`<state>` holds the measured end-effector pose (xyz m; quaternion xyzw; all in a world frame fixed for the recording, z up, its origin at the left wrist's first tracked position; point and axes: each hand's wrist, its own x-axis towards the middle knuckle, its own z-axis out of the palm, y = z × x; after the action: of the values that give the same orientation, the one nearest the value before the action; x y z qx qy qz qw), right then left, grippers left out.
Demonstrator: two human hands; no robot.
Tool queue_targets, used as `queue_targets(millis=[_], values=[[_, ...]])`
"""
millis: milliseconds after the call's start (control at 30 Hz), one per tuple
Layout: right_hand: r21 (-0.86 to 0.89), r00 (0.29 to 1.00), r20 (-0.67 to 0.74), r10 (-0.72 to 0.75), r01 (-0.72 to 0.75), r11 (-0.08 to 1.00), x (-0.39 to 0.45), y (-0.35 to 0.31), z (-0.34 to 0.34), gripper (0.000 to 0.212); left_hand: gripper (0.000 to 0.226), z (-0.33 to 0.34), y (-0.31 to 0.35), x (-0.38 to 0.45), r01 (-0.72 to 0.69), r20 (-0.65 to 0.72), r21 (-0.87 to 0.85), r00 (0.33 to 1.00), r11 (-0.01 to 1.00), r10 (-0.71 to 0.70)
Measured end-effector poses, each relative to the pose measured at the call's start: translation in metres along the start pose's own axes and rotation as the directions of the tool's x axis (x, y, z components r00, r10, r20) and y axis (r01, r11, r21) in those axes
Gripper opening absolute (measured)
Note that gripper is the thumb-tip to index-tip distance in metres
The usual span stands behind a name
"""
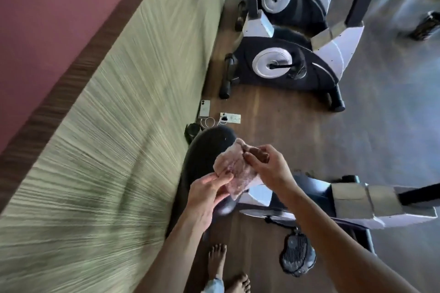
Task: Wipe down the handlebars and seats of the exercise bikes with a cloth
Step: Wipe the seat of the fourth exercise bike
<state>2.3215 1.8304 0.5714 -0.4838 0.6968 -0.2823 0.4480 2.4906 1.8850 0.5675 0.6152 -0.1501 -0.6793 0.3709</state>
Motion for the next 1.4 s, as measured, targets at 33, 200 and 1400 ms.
queue_targets(millis=[33,200,1400], values=[[-0.121,1.0,0.016,0.005,-0.003,0.993,0.013,0.004,0.011,0.031,0.021,-0.003,-0.003,0.012,-0.007,-0.108,0.044,0.994,0.999,0.012],[-0.56,0.973,-0.018,-0.23,0.181,0.808,0.029,0.02,0.061,0.051,0.053,-0.03,-0.001,0.044,-0.003,-0.492,0.621,0.777,0.784,0.393],[-0.571,0.606,0.612,-0.508,0.783,0.247,0.134,0.015,0.123,0.063,0.063,-0.03,-0.024,0.146,-0.146,-0.448,0.737,0.626,0.66,0.638]])
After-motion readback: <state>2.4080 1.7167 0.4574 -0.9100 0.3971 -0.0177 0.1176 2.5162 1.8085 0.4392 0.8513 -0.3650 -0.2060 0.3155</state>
